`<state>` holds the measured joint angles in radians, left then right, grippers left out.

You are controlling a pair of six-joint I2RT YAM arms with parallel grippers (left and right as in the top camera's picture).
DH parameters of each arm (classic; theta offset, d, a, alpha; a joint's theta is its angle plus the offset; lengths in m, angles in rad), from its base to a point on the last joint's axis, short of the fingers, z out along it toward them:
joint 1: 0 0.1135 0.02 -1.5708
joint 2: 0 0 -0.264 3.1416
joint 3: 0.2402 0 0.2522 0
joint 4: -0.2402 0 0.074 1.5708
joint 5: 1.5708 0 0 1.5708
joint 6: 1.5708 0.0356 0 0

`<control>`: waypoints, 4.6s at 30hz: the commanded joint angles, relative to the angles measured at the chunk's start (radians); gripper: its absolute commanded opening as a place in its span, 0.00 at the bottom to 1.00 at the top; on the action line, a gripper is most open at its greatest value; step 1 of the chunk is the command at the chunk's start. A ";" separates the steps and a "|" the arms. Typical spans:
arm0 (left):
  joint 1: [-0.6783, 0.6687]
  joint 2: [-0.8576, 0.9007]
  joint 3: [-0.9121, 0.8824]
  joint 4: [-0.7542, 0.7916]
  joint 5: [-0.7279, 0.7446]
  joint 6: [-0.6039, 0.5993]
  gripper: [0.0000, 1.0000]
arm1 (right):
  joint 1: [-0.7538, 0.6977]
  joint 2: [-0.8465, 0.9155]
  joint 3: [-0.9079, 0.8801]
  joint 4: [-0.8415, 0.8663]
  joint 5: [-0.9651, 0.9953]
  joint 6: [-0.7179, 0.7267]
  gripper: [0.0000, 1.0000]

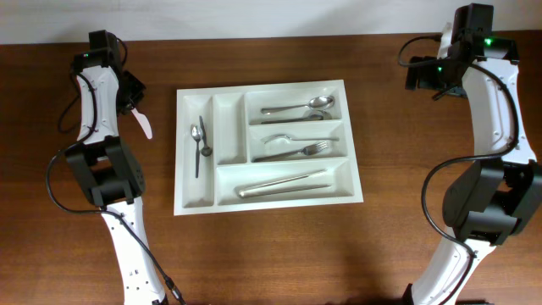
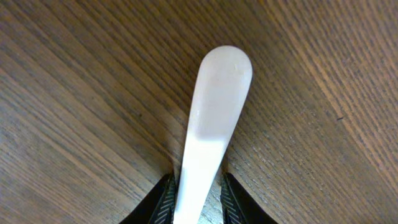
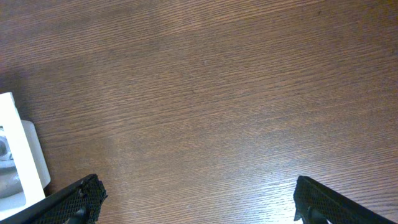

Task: Pack container

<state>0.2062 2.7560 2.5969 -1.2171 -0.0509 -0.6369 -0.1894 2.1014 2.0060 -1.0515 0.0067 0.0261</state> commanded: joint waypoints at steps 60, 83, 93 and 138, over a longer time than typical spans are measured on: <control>0.089 0.153 0.544 -0.468 0.048 0.191 0.02 | -0.002 -0.017 -0.002 0.000 0.002 0.009 0.99; 0.098 0.114 0.435 -0.406 0.002 0.164 0.46 | -0.002 -0.017 -0.002 0.000 0.002 0.009 0.99; 0.098 0.115 0.285 -0.352 0.002 0.013 0.42 | -0.002 -0.017 -0.002 0.000 0.002 0.009 0.99; -0.019 0.066 0.542 -0.425 0.159 0.501 0.02 | -0.002 -0.017 -0.002 0.000 0.002 0.009 0.99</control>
<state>0.2276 2.8609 3.1126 -1.6524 0.0834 -0.2264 -0.1890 2.1014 2.0060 -1.0515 0.0067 0.0269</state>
